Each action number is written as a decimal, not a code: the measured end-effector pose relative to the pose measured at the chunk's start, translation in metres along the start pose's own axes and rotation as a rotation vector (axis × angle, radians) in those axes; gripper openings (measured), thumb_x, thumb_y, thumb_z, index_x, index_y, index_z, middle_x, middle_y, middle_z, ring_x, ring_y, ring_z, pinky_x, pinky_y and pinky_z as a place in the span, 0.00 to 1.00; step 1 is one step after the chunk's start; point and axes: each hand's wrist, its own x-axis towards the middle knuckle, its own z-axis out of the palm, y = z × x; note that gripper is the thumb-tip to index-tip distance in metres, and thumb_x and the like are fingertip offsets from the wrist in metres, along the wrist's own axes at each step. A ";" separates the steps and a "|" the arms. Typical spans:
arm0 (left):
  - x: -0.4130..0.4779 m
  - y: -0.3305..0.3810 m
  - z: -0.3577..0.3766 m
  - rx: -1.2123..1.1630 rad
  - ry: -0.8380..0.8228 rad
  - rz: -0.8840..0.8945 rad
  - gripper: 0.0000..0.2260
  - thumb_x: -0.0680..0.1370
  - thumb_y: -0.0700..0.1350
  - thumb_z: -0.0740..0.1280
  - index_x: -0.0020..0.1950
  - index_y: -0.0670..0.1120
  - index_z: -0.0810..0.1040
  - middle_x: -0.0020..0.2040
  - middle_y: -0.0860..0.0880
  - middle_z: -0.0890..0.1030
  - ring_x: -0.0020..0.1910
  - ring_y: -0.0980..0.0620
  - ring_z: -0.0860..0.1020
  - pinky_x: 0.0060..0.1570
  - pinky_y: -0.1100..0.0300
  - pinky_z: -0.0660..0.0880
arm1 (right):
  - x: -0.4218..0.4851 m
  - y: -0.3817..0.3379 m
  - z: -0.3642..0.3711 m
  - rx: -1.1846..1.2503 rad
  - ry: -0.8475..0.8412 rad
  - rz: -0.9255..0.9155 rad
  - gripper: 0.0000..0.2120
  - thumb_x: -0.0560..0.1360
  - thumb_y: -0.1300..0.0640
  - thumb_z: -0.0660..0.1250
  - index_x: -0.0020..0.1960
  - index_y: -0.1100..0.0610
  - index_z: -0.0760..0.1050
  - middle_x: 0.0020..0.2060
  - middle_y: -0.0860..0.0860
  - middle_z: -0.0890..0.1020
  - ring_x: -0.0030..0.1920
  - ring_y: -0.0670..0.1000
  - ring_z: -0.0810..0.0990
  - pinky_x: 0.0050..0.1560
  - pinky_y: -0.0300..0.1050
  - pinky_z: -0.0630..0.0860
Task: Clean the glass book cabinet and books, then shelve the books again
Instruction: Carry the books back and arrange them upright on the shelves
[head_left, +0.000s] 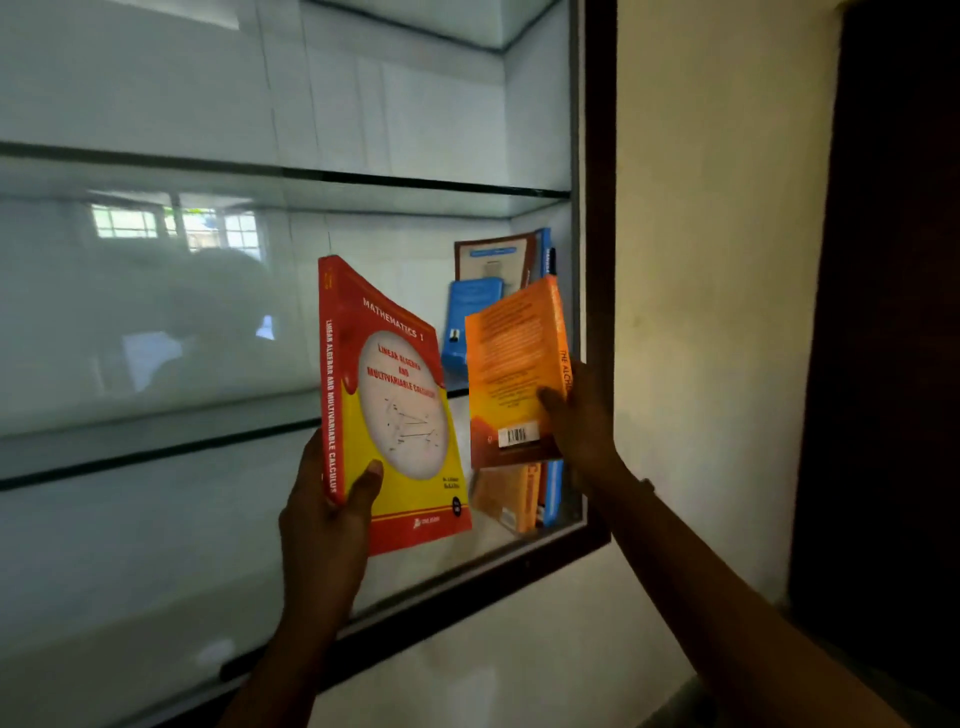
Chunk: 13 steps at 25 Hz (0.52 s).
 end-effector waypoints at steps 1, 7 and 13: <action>0.013 -0.001 0.016 -0.005 0.021 0.020 0.21 0.76 0.39 0.66 0.68 0.50 0.69 0.53 0.51 0.77 0.45 0.55 0.77 0.43 0.64 0.71 | 0.025 0.003 0.007 0.041 0.011 -0.002 0.18 0.78 0.64 0.59 0.67 0.61 0.62 0.50 0.52 0.76 0.43 0.48 0.78 0.42 0.38 0.77; 0.077 -0.007 0.091 0.065 0.154 0.135 0.20 0.77 0.41 0.65 0.67 0.54 0.67 0.53 0.55 0.76 0.48 0.62 0.76 0.48 0.58 0.75 | 0.159 0.037 0.064 0.176 0.017 0.009 0.24 0.78 0.67 0.57 0.71 0.60 0.55 0.56 0.54 0.74 0.53 0.53 0.75 0.53 0.47 0.73; 0.105 -0.016 0.137 0.208 0.316 0.204 0.22 0.78 0.41 0.64 0.71 0.50 0.65 0.52 0.57 0.74 0.46 0.62 0.76 0.42 0.65 0.74 | 0.212 0.095 0.112 0.119 0.020 0.029 0.21 0.74 0.68 0.63 0.66 0.64 0.64 0.63 0.61 0.71 0.65 0.58 0.69 0.66 0.51 0.66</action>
